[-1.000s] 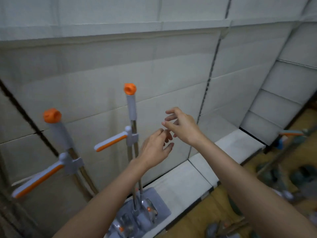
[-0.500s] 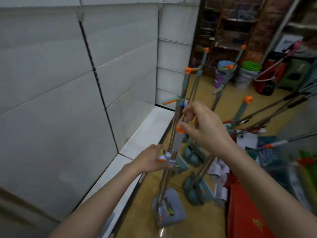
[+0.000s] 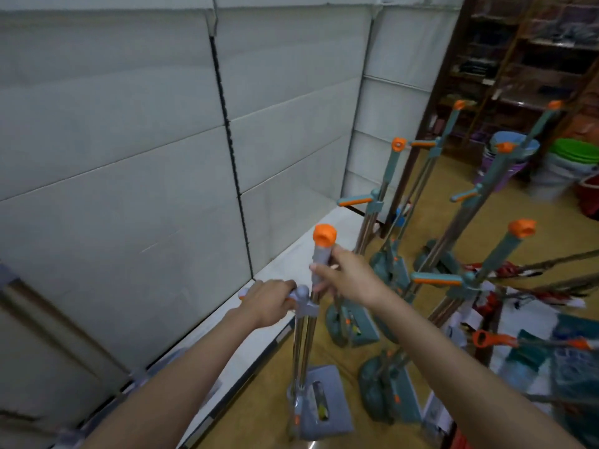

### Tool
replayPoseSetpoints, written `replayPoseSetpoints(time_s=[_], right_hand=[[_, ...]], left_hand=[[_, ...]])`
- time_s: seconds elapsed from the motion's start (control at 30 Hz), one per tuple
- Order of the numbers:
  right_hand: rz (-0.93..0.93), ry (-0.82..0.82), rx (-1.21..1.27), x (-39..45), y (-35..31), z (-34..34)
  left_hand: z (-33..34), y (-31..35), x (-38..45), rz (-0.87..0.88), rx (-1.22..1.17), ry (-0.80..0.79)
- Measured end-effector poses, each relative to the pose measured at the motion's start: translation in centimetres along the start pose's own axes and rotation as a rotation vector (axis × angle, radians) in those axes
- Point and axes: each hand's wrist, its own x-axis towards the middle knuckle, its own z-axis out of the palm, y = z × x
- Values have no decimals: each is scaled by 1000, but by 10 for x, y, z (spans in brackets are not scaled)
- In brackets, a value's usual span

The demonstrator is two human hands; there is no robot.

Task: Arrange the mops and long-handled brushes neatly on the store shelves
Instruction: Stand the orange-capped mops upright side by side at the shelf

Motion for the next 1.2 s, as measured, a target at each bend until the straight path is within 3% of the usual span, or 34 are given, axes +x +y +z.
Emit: replayPoseSetpoints(time_s=[0.17,0.53,0.87,1.2], right_hand=[[-251,84,-18,36,-62,-21],[-633,-21,24,84,-189,12],[-708,-120,-45,149,-221,87],[-607,-245,-50,212,-232,157]], left_hand=[[-66,-8,-24,-122,28,239],[-150,-69,-87,-426,171,538],[-154,-154,-88,-604,157,509],[-139,-239,-75,-652,120,404]])
